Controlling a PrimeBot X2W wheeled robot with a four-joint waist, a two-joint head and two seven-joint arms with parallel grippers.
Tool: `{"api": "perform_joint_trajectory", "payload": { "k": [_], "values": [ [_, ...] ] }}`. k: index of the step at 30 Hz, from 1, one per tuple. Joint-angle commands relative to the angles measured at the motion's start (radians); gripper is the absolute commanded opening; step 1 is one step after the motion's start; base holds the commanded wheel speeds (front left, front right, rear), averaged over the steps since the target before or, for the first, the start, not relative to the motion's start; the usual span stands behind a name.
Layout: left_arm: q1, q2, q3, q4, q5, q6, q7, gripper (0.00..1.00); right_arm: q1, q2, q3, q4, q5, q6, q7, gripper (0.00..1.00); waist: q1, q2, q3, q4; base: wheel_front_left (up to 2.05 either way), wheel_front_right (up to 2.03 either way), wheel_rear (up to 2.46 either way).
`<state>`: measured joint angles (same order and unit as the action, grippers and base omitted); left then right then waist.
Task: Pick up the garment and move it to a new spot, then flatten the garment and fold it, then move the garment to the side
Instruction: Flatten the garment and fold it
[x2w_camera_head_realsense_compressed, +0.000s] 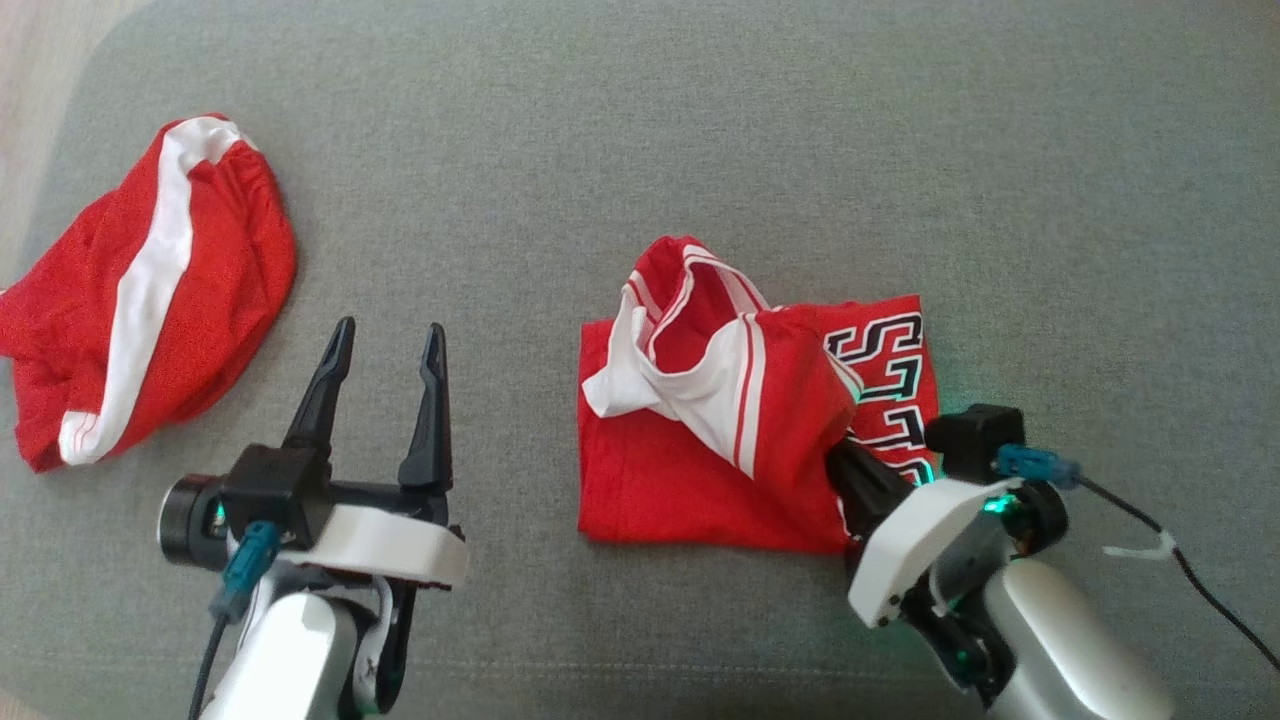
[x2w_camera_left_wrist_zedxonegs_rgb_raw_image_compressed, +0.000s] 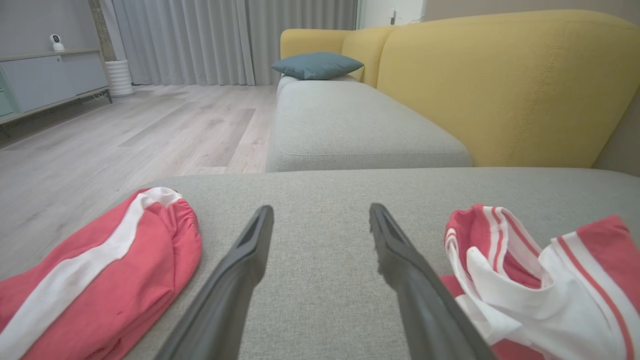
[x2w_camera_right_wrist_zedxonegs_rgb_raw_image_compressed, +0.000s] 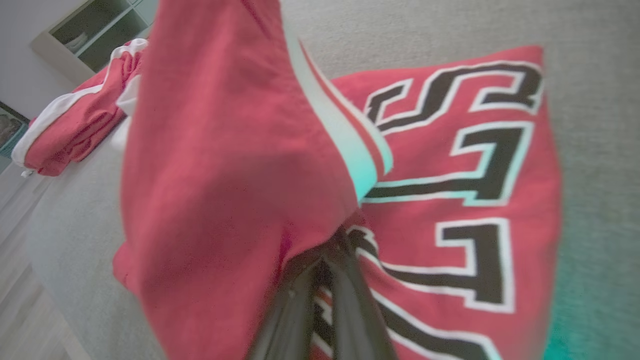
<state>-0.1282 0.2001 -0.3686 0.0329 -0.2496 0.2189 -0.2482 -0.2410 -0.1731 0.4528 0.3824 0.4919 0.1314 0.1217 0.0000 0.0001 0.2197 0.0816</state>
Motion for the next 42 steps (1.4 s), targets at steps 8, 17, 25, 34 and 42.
{"api": "perform_joint_trajectory", "payload": {
  "k": [8,17,25,34,42],
  "values": [
    [-0.038,0.007,0.037,-0.032,-0.004,0.001,-0.011,1.00,-0.082,-0.022,0.130,-0.070,0.022,-0.001,-0.039,0.00,0.0000,-0.0001,0.008,0.003,0.00,0.00,0.00],
    [-0.048,0.005,0.037,-0.031,-0.005,0.001,-0.012,1.00,-0.124,-0.026,0.247,-0.093,0.043,-0.001,-0.022,0.00,0.0000,-0.0001,0.019,0.011,0.00,0.00,0.00],
    [-0.049,-0.003,0.038,-0.028,-0.007,0.001,-0.013,1.00,-0.143,-0.025,0.348,-0.093,0.071,-0.001,-0.026,0.00,0.0000,-0.0001,0.019,0.022,0.00,0.00,0.00],
    [-0.024,0.006,0.056,-0.037,0.001,0.017,-0.013,1.00,-0.077,-0.009,0.090,-0.229,-0.008,-0.001,-0.197,1.00,0.0000,-0.0001,-0.012,0.003,0.00,0.00,0.00],
    [0.001,0.032,0.086,-0.046,-0.001,0.030,-0.013,1.00,0.083,0.040,-0.273,-0.426,-0.188,-0.001,-0.177,1.00,0.0000,-0.0001,-0.058,-0.040,0.00,0.00,0.00]
  ]
}}
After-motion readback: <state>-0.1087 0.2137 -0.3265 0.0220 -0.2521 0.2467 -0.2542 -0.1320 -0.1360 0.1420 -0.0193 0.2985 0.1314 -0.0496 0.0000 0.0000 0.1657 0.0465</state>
